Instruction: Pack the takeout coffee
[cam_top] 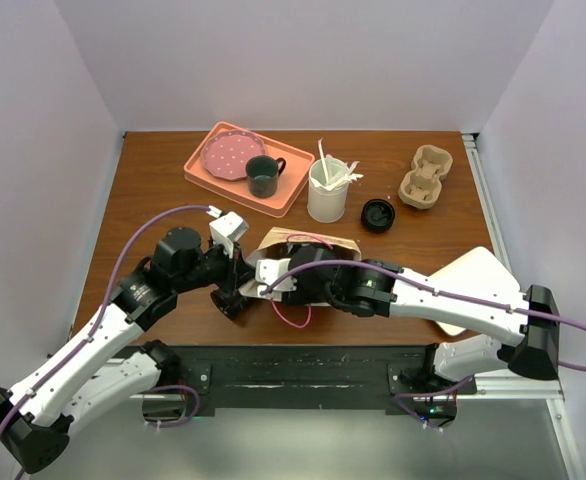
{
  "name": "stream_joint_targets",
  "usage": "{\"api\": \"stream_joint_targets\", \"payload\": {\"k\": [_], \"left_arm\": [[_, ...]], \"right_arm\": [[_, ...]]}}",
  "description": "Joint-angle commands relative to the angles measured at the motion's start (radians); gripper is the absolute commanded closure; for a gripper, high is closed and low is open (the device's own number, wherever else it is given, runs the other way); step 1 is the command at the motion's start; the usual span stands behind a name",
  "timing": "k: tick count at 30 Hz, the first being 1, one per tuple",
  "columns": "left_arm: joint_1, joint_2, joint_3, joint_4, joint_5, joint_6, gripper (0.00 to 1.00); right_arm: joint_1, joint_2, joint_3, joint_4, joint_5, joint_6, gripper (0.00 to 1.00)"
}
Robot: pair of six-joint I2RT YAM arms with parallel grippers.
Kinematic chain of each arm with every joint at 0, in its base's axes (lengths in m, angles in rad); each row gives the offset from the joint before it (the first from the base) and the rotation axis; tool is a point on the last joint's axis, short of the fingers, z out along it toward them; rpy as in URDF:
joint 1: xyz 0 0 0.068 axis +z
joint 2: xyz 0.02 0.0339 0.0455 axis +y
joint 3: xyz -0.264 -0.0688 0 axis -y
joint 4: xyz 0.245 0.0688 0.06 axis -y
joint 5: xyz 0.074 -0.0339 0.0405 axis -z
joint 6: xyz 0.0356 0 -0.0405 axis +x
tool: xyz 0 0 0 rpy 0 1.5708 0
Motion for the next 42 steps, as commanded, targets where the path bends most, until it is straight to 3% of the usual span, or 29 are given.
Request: {"api": "stream_joint_targets", "payload": {"k": [1, 12, 19, 26, 31, 35, 37, 42], "left_arm": [[-0.007, -0.020, -0.022, 0.056, -0.009, -0.005, 1.00], [-0.008, -0.019, -0.008, 0.074, 0.014, -0.014, 1.00], [-0.008, -0.031, -0.008, 0.082, 0.054, -0.039, 0.99], [-0.010, -0.033, -0.021, 0.090, 0.065, -0.054, 0.73], [-0.008, -0.026, -0.031, 0.091, 0.085, -0.065, 0.67], [-0.010, -0.045, -0.051, 0.113, 0.121, -0.071, 0.95], [-0.010, -0.049, -0.062, 0.134, 0.140, -0.079, 0.99], [-0.010, -0.042, -0.084, 0.151, 0.189, -0.083, 1.00]], "right_arm": [[-0.039, -0.036, 0.014, 0.047, 0.036, -0.092, 0.75], [-0.075, -0.028, -0.045, 0.030, 0.011, -0.161, 0.74], [-0.077, -0.086, -0.169, 0.105, 0.029, -0.192, 0.75], [-0.082, -0.091, -0.195, 0.165, 0.006, -0.170, 0.75], [-0.083, -0.096, -0.223, 0.183, 0.002, -0.170, 0.75], [-0.098, -0.096, -0.238, 0.218, 0.003, -0.189, 0.75], [-0.111, -0.099, -0.253, 0.237, 0.005, -0.201, 0.75], [-0.120, -0.108, -0.289, 0.292, 0.017, -0.219, 0.76]]}}
